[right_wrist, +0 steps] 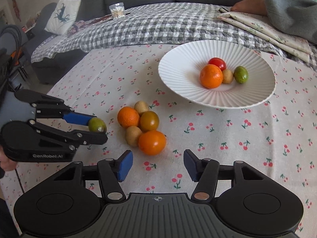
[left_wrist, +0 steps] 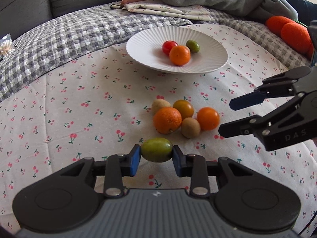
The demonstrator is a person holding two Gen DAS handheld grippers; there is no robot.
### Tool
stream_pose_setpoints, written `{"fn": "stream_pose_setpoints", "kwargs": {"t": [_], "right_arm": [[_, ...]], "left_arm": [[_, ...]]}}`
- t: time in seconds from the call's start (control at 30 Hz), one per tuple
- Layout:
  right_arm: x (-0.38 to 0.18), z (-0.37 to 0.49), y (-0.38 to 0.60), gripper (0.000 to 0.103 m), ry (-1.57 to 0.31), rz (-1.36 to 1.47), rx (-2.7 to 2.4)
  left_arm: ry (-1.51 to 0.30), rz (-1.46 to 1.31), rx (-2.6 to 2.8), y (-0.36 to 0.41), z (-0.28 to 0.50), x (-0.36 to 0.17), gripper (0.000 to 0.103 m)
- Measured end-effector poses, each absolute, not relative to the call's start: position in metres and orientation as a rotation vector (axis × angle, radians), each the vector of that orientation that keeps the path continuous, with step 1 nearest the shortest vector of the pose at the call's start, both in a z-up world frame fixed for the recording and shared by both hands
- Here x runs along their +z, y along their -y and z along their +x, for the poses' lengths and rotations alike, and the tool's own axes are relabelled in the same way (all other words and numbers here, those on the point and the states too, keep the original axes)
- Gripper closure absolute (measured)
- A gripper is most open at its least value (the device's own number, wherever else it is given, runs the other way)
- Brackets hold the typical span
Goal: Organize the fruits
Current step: 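Grasp a green lime with the left tool while the right tool grasps an orange, then carry the lime and orange into the white bowl and release both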
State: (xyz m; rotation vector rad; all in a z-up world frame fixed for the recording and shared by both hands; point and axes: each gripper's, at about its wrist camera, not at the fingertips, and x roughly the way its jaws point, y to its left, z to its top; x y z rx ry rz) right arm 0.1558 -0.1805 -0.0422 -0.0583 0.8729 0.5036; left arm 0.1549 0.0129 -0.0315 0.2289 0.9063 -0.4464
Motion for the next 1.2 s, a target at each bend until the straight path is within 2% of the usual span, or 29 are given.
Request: {"fn": "stream_pose_setpoints", "kwargs": {"t": [0.17, 0.33, 0.43, 1.2], "right_arm": [[-0.046, 0.166, 0.168, 0.059, -0.864, -0.078, 0.539], [-0.058, 0.173, 0.159, 0.063, -0.879, -0.109, 0.554], [-0.059, 0.176, 0.159, 0.071, -0.871, -0.103, 0.561], [-0.016, 0.156, 0.194, 0.072, -0.811, -0.087, 0.556]], "left_arm": [[-0.908, 0.230, -0.437, -0.017, 0.156, -0.030, 0.070], [-0.907, 0.227, -0.437, -0.017, 0.156, -0.029, 0.070], [-0.907, 0.232, -0.442, -0.016, 0.156, -0.031, 0.070], [-0.880, 0.226, -0.448, -0.012, 0.153, -0.021, 0.070]]}}
